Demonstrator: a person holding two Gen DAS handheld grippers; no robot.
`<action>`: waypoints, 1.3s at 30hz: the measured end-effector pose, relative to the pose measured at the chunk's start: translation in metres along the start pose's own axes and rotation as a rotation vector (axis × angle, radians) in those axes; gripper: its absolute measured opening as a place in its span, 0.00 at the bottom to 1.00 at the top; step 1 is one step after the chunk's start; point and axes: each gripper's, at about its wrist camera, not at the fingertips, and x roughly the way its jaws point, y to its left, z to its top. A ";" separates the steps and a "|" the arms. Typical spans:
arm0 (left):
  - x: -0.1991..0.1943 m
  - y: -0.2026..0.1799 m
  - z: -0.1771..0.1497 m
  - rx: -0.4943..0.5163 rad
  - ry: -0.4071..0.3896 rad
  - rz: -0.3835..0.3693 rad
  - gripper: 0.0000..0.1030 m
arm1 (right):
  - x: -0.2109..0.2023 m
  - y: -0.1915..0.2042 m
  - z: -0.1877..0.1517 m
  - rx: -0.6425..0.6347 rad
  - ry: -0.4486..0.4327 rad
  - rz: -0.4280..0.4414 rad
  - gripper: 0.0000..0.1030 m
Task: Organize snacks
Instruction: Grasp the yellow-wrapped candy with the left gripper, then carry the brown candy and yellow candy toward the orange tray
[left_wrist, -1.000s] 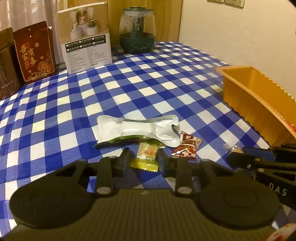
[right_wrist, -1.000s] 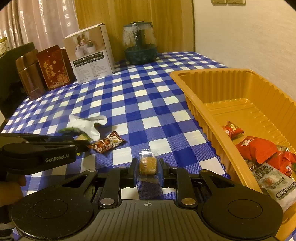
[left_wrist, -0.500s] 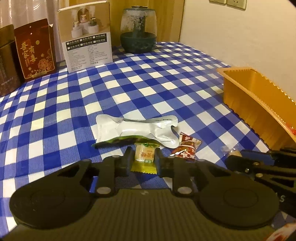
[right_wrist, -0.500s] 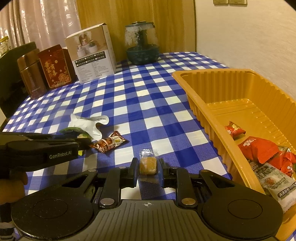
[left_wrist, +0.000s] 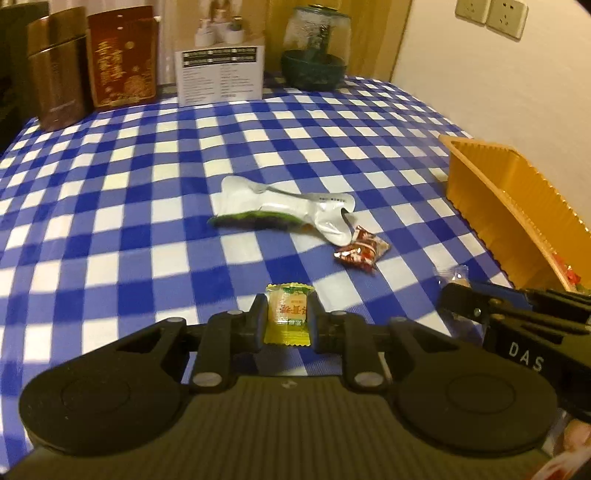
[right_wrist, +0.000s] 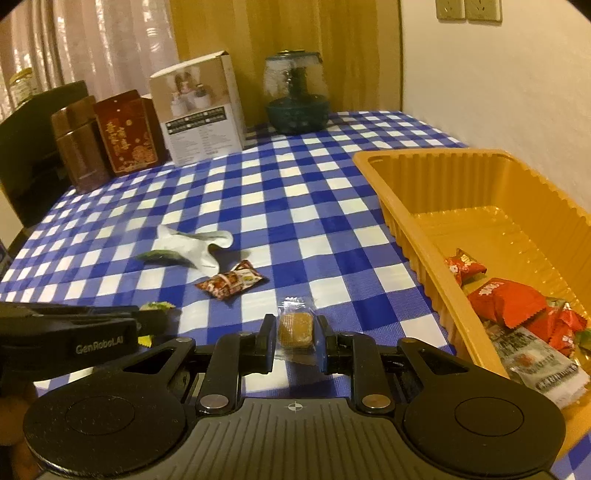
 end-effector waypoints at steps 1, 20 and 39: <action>-0.005 -0.001 -0.001 -0.004 -0.005 0.005 0.19 | -0.005 0.000 -0.002 0.000 0.001 0.009 0.21; -0.122 -0.041 -0.048 -0.120 -0.060 0.073 0.19 | -0.107 -0.011 -0.015 0.001 -0.006 0.075 0.21; -0.179 -0.064 -0.072 -0.124 -0.085 0.077 0.19 | -0.167 -0.024 -0.028 -0.007 -0.034 0.100 0.21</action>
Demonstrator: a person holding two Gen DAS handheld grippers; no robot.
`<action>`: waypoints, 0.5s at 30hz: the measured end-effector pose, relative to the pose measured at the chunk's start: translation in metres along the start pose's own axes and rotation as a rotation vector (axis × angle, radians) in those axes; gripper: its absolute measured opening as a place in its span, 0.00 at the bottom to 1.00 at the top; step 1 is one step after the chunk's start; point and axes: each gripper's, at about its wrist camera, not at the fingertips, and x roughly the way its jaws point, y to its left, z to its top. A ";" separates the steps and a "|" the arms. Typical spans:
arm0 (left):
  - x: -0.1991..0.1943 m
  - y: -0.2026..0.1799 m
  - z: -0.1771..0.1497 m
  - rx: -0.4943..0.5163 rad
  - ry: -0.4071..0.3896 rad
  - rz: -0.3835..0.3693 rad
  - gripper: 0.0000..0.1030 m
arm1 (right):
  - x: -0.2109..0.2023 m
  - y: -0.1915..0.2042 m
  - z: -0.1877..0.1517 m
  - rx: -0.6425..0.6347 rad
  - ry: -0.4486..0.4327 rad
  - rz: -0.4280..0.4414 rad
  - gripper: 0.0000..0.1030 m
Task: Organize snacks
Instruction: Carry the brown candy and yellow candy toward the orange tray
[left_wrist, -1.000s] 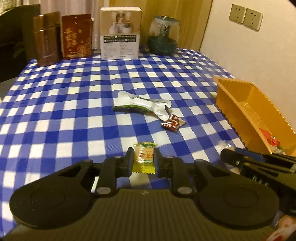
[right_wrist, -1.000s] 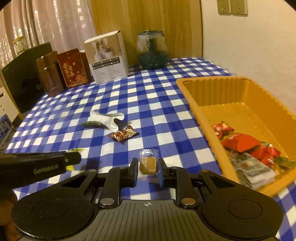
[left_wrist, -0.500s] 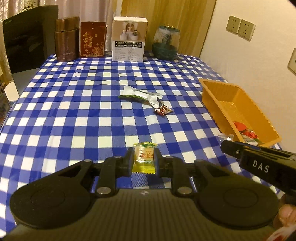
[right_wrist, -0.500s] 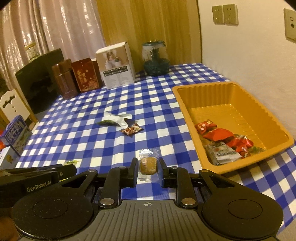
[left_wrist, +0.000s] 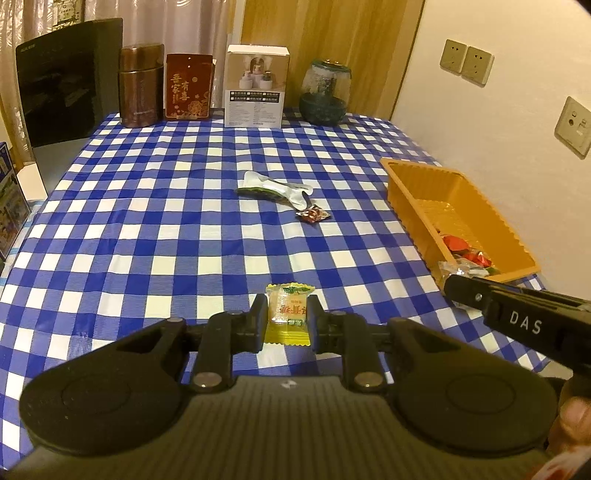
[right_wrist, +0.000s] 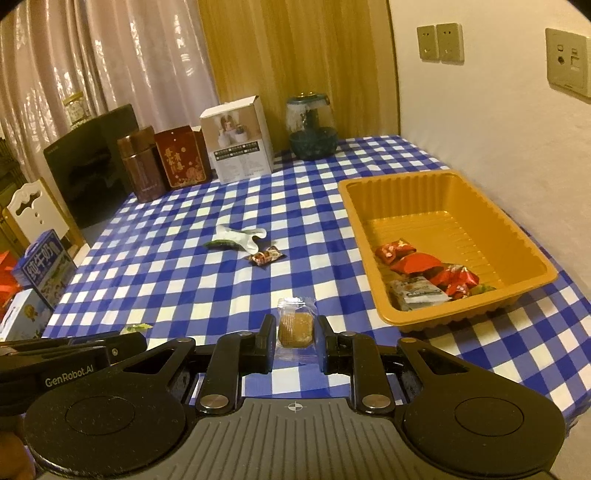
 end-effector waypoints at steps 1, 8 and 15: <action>-0.001 -0.001 0.001 -0.001 -0.001 -0.004 0.19 | -0.001 -0.001 0.000 0.000 -0.001 -0.001 0.21; -0.009 -0.010 0.007 0.012 -0.016 -0.021 0.19 | -0.006 -0.003 0.002 0.006 -0.008 0.001 0.21; -0.010 -0.015 0.008 0.014 -0.018 -0.028 0.19 | -0.010 -0.008 0.002 0.013 -0.012 0.000 0.21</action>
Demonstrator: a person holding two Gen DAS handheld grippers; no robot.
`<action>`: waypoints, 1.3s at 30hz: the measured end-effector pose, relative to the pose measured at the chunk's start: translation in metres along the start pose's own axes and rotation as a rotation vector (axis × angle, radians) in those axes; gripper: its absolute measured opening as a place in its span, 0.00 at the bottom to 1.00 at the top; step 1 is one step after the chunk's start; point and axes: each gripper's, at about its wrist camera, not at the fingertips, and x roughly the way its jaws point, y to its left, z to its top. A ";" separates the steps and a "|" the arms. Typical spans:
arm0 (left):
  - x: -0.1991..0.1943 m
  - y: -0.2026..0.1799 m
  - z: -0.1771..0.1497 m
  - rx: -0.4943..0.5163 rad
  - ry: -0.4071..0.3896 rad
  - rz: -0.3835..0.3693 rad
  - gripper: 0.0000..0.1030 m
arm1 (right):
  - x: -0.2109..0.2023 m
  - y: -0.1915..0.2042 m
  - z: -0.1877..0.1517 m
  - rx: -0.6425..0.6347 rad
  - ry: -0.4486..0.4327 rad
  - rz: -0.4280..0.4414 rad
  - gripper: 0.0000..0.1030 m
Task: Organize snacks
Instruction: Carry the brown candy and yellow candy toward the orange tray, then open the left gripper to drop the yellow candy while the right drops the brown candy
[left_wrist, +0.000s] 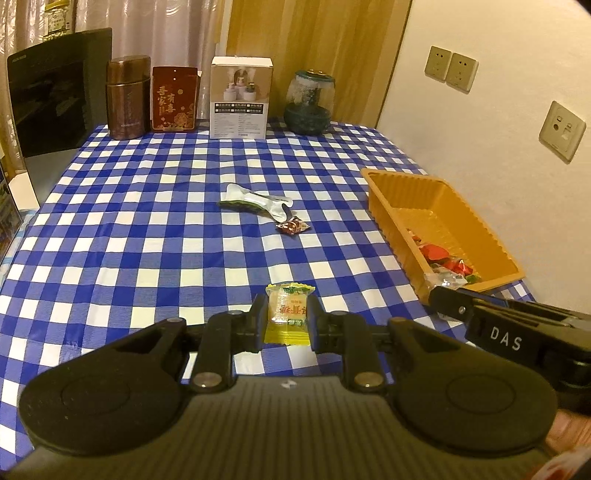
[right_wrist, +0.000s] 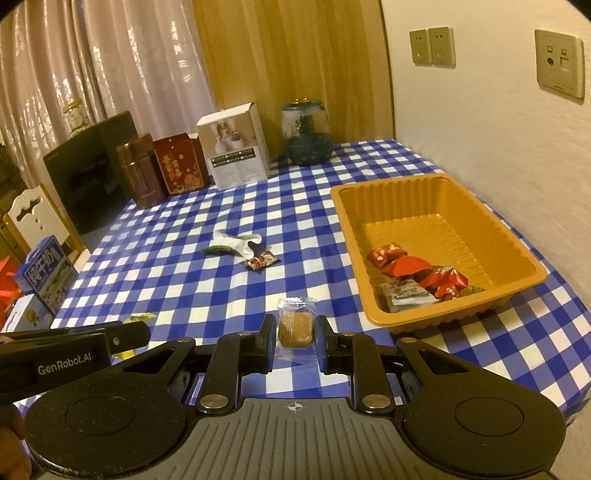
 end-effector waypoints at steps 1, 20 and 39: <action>0.000 -0.001 0.000 -0.001 0.001 -0.001 0.19 | -0.001 -0.001 0.000 0.002 -0.001 -0.002 0.21; 0.012 -0.029 0.004 0.023 0.017 -0.060 0.19 | -0.011 -0.036 0.003 0.067 -0.021 -0.059 0.21; 0.052 -0.118 0.029 0.090 0.043 -0.210 0.19 | -0.023 -0.133 0.025 0.163 -0.075 -0.200 0.22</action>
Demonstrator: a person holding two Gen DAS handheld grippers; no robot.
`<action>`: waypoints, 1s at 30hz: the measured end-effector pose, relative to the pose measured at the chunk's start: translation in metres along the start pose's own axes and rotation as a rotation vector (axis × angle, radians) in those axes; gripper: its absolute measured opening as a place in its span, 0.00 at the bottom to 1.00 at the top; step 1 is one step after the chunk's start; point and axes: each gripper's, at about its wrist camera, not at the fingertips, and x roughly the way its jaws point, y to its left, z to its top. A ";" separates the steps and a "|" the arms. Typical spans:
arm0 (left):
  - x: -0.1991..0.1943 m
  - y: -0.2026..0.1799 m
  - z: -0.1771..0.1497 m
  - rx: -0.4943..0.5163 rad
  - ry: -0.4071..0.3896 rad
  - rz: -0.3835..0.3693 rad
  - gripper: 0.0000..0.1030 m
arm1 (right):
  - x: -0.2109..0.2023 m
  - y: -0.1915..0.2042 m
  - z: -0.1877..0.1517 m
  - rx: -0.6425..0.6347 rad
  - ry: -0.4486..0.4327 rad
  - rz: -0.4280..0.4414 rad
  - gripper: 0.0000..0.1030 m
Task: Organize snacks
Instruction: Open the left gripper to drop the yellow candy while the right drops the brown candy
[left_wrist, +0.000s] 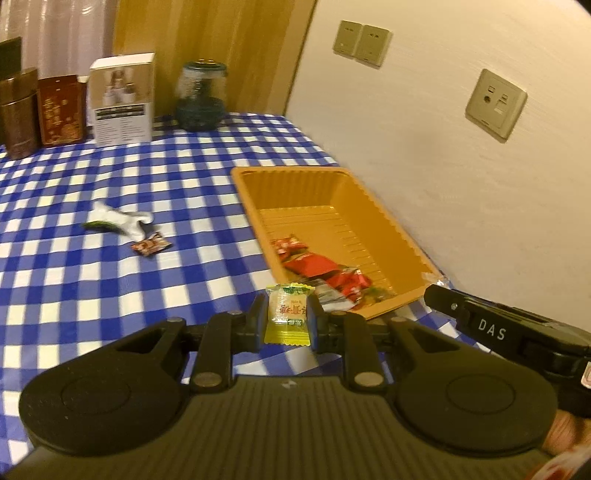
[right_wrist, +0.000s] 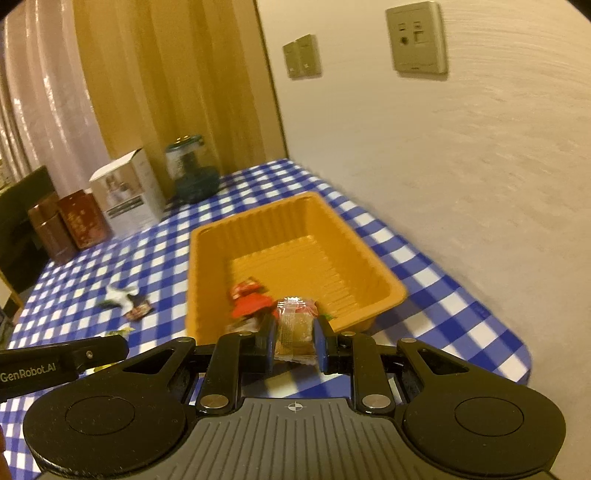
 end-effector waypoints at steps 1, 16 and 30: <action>0.004 -0.003 0.002 0.003 0.002 -0.005 0.19 | 0.001 -0.003 0.003 0.001 -0.002 -0.004 0.21; 0.040 -0.030 0.021 0.029 0.023 -0.043 0.19 | 0.024 -0.030 0.026 -0.001 -0.016 -0.025 0.22; 0.075 -0.026 0.030 0.007 0.047 -0.050 0.19 | 0.051 -0.040 0.038 -0.020 0.003 -0.025 0.22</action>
